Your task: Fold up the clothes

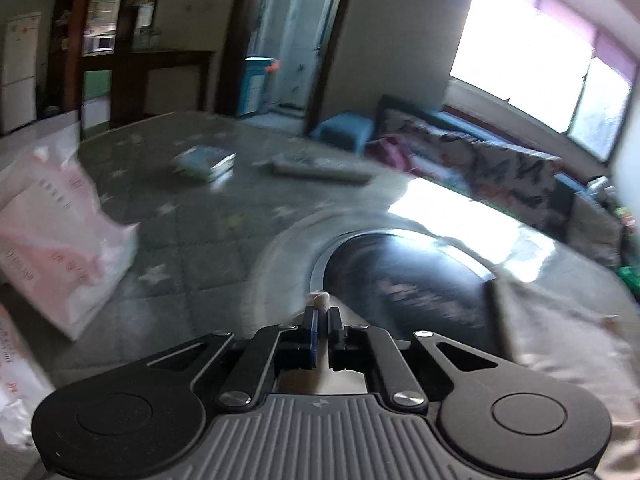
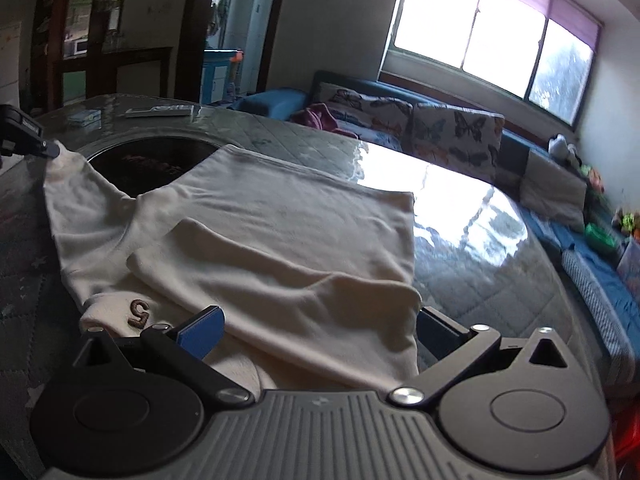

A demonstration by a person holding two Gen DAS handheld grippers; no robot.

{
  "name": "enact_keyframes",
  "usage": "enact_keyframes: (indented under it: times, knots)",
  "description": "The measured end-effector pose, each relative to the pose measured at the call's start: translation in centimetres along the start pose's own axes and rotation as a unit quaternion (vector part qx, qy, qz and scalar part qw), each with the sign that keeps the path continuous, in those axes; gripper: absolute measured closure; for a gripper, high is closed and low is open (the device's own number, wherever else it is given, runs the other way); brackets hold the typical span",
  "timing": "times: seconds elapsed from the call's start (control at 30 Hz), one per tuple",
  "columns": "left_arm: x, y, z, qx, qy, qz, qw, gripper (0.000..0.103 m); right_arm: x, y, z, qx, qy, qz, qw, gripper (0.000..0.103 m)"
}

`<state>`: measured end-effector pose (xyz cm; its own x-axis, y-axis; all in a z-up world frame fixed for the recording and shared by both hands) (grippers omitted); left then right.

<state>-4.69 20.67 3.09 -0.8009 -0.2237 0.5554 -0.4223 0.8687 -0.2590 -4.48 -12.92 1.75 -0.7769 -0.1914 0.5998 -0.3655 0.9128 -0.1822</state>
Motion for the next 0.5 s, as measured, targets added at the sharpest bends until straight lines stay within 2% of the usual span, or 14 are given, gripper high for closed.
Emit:
enact_keyframes:
  times: [0.13,0.23,0.37,0.5]
  knots:
    - [2.1,-4.2,-0.6,-0.023,-0.011,0.07,0.9972,0.098,0.1,-0.8,0.2,-0.02,-0.001,0.0,1.0,0.0]
    - [3.7,-7.9,-0.8,-0.044,-0.012,0.131,0.9904,0.098,0.1,-1.3,0.5,-0.03,-0.002,0.001,1.0,0.0]
    - [5.4,-13.6,-0.6,-0.078,-0.005,0.215,0.9735,0.098,0.2,-1.8,0.8,-0.042,-0.002,0.003,0.999,0.0]
    - [5.9,-18.6,0.4,-0.103,0.014,0.275,0.9557,0.099,0.3,-2.4,1.2,-0.055,-0.002,0.004,0.998,0.0]
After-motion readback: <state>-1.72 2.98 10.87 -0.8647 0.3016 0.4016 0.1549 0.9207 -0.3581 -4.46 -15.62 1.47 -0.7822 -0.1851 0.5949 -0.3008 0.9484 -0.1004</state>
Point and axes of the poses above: each gripper's, at about its wrist camera, not at the fingertips, and x roughly against the way its jaws point, y to its left, z to its underside, the point moved 4 cm from there along -x, roughly the way its jaws point, and after that the axes turned 1 degree about z, right-handed, at the moved point
